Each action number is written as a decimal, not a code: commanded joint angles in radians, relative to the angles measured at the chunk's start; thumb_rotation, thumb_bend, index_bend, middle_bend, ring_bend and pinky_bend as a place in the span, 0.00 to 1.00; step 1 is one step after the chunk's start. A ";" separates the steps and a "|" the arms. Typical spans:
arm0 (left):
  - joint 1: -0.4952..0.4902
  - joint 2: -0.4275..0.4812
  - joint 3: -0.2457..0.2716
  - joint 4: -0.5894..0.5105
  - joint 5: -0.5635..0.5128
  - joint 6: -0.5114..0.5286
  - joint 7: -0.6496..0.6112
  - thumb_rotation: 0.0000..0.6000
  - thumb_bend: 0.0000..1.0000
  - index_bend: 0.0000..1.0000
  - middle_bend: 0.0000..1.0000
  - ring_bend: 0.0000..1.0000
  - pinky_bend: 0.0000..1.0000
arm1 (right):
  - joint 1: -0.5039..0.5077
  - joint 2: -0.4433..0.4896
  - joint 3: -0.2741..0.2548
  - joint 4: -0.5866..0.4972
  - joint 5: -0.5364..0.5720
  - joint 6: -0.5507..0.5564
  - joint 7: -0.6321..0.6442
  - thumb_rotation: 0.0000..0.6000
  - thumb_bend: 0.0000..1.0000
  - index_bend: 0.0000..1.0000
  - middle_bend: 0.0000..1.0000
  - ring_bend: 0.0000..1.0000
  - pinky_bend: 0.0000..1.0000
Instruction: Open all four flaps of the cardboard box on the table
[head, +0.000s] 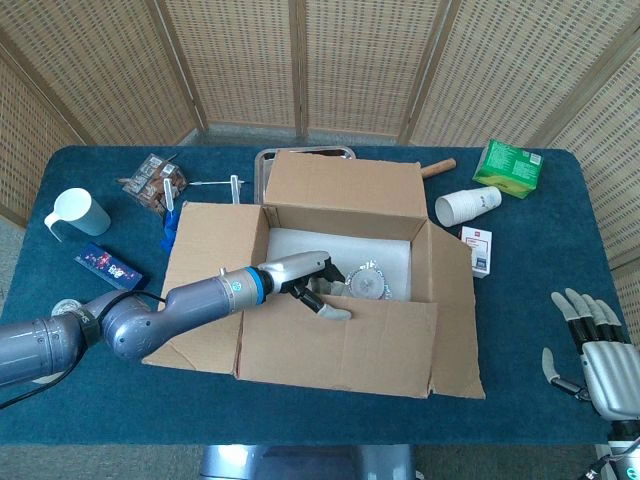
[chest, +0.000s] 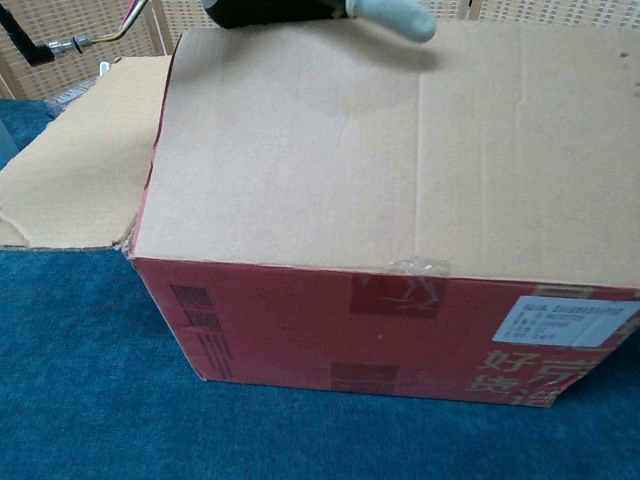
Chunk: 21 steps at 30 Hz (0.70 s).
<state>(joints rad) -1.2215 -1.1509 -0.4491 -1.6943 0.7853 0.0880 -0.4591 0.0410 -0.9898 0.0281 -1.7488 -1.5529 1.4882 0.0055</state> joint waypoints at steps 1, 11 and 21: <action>0.038 -0.009 -0.058 0.003 -0.009 -0.053 -0.037 0.72 0.00 0.73 0.58 0.51 0.49 | 0.001 -0.002 -0.001 -0.001 -0.001 -0.002 -0.003 0.45 0.52 0.00 0.00 0.00 0.00; 0.113 -0.043 -0.164 0.033 -0.051 -0.176 -0.082 0.71 0.00 0.73 0.58 0.51 0.48 | 0.004 -0.006 -0.005 -0.003 -0.001 -0.011 -0.020 0.45 0.53 0.00 0.00 0.00 0.00; 0.246 -0.122 -0.358 0.083 -0.132 -0.350 -0.025 0.71 0.00 0.73 0.57 0.51 0.50 | 0.007 -0.011 -0.007 -0.002 0.000 -0.017 -0.031 0.45 0.55 0.00 0.00 0.00 0.00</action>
<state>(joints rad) -0.9977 -1.2539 -0.7808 -1.6252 0.6702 -0.2383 -0.5046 0.0479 -1.0008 0.0212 -1.7512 -1.5527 1.4711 -0.0253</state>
